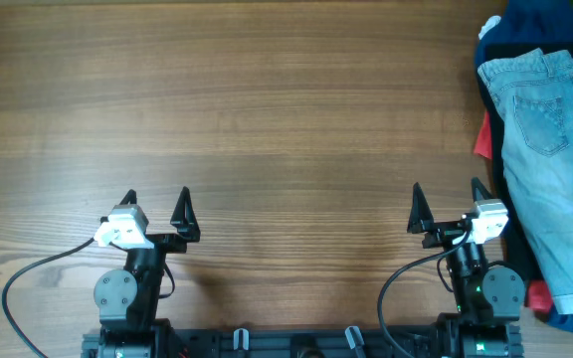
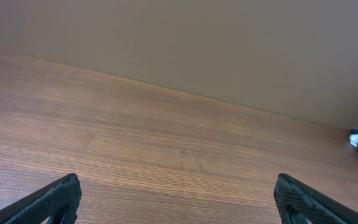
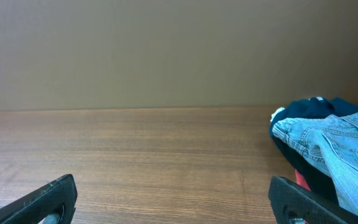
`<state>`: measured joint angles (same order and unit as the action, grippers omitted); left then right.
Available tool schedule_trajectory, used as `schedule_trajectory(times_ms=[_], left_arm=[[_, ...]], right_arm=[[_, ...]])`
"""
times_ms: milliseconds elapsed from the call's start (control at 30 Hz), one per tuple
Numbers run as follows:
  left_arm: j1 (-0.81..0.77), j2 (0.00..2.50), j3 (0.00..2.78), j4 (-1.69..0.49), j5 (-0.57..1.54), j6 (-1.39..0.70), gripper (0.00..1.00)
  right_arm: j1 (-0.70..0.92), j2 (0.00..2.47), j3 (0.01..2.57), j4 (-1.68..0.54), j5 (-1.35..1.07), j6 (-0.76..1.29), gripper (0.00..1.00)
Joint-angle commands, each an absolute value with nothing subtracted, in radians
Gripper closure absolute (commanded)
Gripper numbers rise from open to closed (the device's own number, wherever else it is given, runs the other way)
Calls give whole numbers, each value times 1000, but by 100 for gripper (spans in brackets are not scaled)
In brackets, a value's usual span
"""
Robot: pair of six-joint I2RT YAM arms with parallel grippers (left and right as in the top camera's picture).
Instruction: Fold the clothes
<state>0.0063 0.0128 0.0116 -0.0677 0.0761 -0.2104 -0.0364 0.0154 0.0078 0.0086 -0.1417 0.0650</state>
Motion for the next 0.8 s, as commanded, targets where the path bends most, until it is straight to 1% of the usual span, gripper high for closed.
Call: schedule_trajectory(times_ms=[0, 767], left_arm=[[2, 7, 6, -69, 88, -190, 0], [2, 7, 6, -70, 88, -190, 0]], right_arm=[[-37, 14, 5, 14, -158, 53, 0], [-37, 14, 5, 14, -158, 53, 0]])
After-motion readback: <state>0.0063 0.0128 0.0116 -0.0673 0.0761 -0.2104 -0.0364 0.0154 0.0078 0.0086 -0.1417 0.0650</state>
